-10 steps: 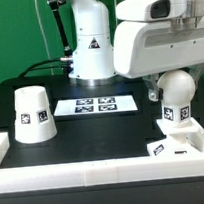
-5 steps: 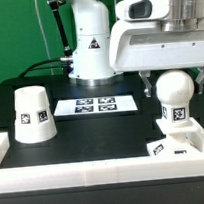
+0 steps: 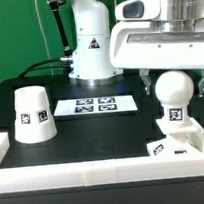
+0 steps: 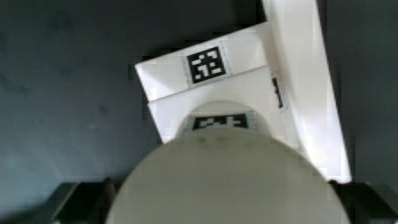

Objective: Assemble lamp

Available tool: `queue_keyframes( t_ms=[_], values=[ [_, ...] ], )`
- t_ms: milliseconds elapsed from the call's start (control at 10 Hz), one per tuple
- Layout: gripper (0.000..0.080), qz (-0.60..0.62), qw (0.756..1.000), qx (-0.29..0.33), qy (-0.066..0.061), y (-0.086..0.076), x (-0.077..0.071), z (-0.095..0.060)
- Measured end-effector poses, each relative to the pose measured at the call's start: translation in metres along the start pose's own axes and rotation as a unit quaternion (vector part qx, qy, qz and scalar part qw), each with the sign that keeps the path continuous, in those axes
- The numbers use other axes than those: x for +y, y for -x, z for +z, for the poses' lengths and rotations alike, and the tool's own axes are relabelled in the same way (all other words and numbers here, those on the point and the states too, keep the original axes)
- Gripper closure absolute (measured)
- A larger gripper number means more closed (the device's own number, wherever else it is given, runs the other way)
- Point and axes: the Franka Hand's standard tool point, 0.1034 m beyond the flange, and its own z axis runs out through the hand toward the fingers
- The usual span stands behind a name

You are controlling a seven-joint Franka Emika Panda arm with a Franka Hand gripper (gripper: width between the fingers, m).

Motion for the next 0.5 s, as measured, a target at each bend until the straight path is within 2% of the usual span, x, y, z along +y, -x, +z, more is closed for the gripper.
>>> queue_keyframes(
  t_ms=[300,500],
  values=[
    [0.0221,0.171,0.985,-0.013,-0.008,0.003,-0.0021,0.0],
    [0.022,0.235,0.972,-0.021,-0.011,0.0042,-0.0036,0.0001]
  ],
)
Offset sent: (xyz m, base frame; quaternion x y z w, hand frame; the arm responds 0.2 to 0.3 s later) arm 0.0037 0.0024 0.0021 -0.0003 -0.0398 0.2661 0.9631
